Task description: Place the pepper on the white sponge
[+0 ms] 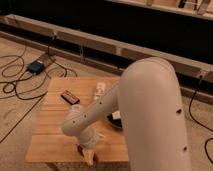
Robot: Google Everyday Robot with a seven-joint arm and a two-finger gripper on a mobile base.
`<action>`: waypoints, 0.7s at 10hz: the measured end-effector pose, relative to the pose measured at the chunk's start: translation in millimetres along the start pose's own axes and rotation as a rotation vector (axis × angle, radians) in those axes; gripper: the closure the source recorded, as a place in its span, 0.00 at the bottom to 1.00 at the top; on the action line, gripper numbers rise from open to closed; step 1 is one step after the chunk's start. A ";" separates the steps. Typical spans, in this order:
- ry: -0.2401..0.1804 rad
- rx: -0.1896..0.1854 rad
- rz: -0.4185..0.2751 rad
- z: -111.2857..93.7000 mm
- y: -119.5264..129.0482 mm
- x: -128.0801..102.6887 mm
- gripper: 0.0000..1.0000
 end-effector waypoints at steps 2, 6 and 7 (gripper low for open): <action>0.000 0.000 0.000 0.0 0.0 0.0 0.20; 0.001 0.001 -0.003 0.3 0.6 -2.7 0.20; 0.002 0.004 -0.005 -0.1 2.2 -5.5 0.20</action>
